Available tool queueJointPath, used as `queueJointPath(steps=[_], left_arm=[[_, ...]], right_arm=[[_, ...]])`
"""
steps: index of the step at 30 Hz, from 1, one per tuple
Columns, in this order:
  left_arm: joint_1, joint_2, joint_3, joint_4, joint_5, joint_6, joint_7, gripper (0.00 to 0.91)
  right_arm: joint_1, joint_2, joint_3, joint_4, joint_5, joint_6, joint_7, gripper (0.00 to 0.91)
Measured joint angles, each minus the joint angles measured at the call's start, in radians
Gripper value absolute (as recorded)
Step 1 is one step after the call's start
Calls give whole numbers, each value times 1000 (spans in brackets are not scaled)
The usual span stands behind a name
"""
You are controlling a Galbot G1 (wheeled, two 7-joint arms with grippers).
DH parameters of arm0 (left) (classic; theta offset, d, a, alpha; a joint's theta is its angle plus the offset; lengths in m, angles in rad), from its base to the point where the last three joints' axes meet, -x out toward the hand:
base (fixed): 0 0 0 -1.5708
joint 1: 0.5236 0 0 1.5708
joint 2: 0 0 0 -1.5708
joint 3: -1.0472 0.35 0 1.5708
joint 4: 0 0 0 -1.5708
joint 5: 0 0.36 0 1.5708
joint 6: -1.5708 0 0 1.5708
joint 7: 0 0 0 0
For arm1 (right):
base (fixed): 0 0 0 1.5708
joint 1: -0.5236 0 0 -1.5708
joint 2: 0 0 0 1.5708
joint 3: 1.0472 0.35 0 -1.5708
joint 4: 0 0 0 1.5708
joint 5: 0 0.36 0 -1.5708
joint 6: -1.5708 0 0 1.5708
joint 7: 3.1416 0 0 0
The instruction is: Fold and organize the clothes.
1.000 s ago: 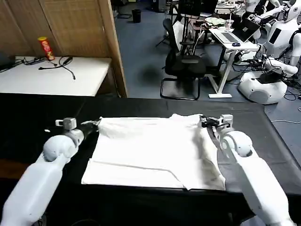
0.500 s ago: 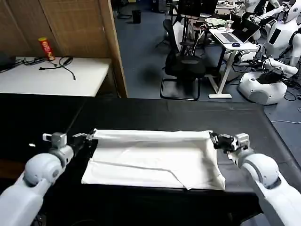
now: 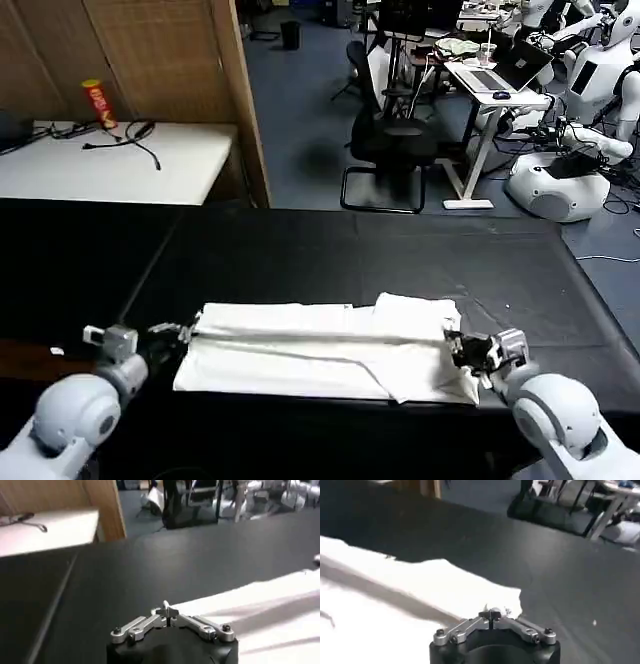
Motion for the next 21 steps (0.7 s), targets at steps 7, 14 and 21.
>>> queueJointPath(steps=[7, 14, 21], left_arm=[[45, -4, -22, -30, 50, 51, -4, 878], [62, -26, -57, -82, 11, 27, -7, 878], [-73, -90, -16, 19, -61, -32, -16, 878]], right_arm=[[-81, 5, 82, 86, 71, 0, 18, 878], [-107, 47, 178, 105, 86, 0, 61, 878], [20, 140, 133, -46, 15, 119, 61, 878]])
